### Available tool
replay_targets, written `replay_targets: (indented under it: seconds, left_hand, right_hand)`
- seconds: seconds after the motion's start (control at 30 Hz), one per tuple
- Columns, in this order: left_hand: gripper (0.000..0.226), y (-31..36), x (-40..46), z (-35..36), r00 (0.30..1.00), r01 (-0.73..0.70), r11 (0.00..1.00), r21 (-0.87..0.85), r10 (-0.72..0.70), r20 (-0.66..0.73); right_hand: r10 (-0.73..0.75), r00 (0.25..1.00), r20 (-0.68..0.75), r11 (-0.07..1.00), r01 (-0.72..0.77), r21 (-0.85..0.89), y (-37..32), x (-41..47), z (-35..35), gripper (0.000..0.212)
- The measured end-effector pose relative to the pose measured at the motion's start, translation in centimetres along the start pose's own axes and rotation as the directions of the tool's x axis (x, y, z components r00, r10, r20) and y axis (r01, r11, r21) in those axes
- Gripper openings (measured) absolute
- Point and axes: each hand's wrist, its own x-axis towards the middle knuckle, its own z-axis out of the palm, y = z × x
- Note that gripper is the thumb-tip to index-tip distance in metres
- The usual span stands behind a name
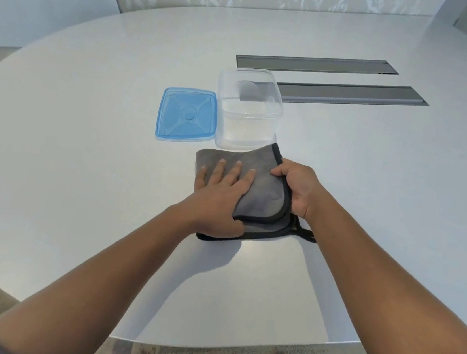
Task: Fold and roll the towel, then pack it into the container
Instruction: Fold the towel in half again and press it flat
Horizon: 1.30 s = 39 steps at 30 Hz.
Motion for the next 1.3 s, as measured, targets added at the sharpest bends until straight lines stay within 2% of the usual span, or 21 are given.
replay_targets:
  seconds: [0.1, 0.23, 0.43, 0.53, 0.63, 0.7, 0.8, 0.9, 0.97, 1.03, 1.13, 1.17, 1.23, 1.3]
  left_hand:
    - [0.095, 0.0, -0.8, -0.2, 0.999, 0.026, 0.999, 0.036, -0.024, -0.036]
    - [0.094, 0.1, -2.4, 0.9, 0.994, 0.095, 0.991, 0.091, -0.089, -0.062]
    - [0.084, 0.6, -2.8, 2.1, 0.988, 0.151, 0.976, 0.159, -0.145, -0.047]
    - [0.084, 0.6, -2.7, 1.7, 0.981, 0.187, 0.976, 0.114, -0.191, 0.022]
    - [0.086, 0.4, -2.8, 0.5, 0.964, 0.228, 0.973, -0.024, -0.222, 0.149]
    - [0.087, -0.4, -2.8, -0.3, 0.954, 0.236, 0.97, -0.062, -0.219, 0.204]
    - [0.088, -1.6, -3.1, -1.3, 0.942, 0.212, 0.977, -0.024, -0.198, 0.272]
    - [0.092, -1.9, -3.5, -1.6, 0.927, 0.196, 0.98, 0.028, -0.195, 0.321]
    - [0.099, -1.8, -3.7, -1.7, 0.921, 0.186, 0.981, 0.051, -0.193, 0.338]
    - [0.107, -1.9, -3.9, -2.4, 0.915, 0.173, 0.983, 0.065, -0.185, 0.359]
    - [0.095, -1.9, -3.6, -4.2, 0.93, 0.168, 0.985, 0.039, -0.171, 0.324]
    - [0.085, -1.7, -3.3, -4.7, 0.953, 0.164, 0.986, 0.014, -0.162, 0.255]
    - [0.068, -1.4, -2.1, -4.6, 0.991, 0.134, 0.99, -0.051, -0.134, 0.013]
    - [0.056, -1.0, -0.4, -3.8, 0.963, 0.051, 0.992, -0.111, -0.079, -0.258]
  right_hand:
    - [-0.007, 0.999, -0.04, 0.998, 0.004, -0.06, -0.6, -0.2, -0.2, 0.023]
    - [-0.017, 0.996, -0.092, 0.994, 0.007, -0.105, -1.4, -0.5, -1.2, 0.02]
    - [-0.035, 0.997, -0.075, 0.969, 0.016, -0.245, -1.0, -0.7, -1.0, 0.027]
    - [-0.042, 0.999, -0.027, 0.967, 0.033, -0.251, -1.0, -1.0, -0.7, 0.035]
    - [-0.05, 0.999, 0.014, 0.973, 0.052, -0.226, -0.6, -1.4, -0.7, 0.044]
    - [-0.074, 0.997, 0.021, 0.957, 0.077, -0.28, -0.2, -1.5, -0.5, 0.045]
    - [-0.149, 0.988, 0.035, 0.904, 0.15, -0.401, 0.2, -1.6, -0.1, 0.045]
    - [-0.27, 0.962, 0.046, 0.789, 0.248, -0.562, 0.9, -1.5, 0.2, 0.045]
    - [-0.341, 0.938, 0.061, 0.67, 0.288, -0.684, 1.1, -1.3, 0.5, 0.069]
    - [-0.399, 0.911, 0.103, 0.478, 0.302, -0.825, 1.0, -1.2, 0.7, 0.088]
    - [-0.418, 0.899, 0.128, 0.154, 0.209, -0.966, 1.1, -1.2, 0.8, 0.071]
    - [-0.414, 0.905, 0.103, 0.072, 0.145, -0.987, 1.2, -1.3, 0.8, 0.066]
    - [-0.443, 0.892, 0.082, -0.042, 0.071, -0.997, 1.5, -1.6, 1.2, 0.065]
    - [-0.481, 0.861, 0.166, -0.108, 0.13, -0.986, 2.1, -1.8, 1.9, 0.068]
